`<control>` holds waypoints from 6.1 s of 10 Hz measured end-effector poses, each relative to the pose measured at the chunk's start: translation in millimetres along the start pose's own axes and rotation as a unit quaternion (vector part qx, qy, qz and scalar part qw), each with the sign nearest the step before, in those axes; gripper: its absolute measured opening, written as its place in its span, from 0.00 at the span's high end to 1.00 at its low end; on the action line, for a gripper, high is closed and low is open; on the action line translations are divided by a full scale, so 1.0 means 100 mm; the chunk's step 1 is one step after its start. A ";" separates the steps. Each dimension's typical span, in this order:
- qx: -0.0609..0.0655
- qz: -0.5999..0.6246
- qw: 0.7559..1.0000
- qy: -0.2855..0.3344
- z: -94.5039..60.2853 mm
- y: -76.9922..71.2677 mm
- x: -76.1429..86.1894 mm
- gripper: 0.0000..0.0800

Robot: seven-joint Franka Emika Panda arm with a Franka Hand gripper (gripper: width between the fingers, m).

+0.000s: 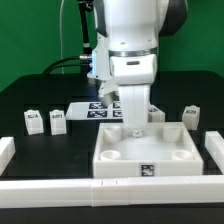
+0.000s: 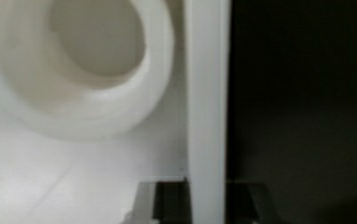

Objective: Assemble one leg

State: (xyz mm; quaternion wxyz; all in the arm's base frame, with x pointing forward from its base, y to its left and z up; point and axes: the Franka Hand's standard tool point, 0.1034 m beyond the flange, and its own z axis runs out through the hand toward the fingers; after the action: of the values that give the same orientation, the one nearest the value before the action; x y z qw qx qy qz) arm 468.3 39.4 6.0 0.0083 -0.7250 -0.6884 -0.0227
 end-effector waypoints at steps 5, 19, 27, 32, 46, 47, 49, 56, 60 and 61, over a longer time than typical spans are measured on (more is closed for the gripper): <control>-0.005 0.017 1.000 0.005 0.01 0.08 0.14 0.87; -0.022 0.064 0.998 0.003 -0.29 -0.06 0.21 0.19; -0.032 0.309 0.950 0.016 -0.43 -0.14 0.29 0.19; -0.023 0.710 0.702 0.061 -0.37 -0.51 0.65 0.19; 0.249 0.765 0.575 -0.146 -0.33 -0.59 0.93 0.19; 0.290 0.753 0.563 -0.180 -0.34 -0.65 0.93 0.19; 0.332 0.736 0.549 -0.215 -0.29 -0.67 0.96 0.19; 0.310 0.742 0.555 -0.213 0.00 -0.81 1.03 0.19; 0.310 0.742 0.555 -0.214 0.01 -0.81 1.03 0.47; 0.310 0.742 0.555 -0.214 0.01 -0.81 1.03 0.47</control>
Offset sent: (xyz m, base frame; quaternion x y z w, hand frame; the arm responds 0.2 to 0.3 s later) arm 0.0000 0.0000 0.0000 0.0000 0.0000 0.0000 1.0000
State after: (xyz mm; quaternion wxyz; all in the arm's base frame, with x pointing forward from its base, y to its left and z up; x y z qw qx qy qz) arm 392.3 146.3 8.0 0.0994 -0.9151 0.1470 0.3622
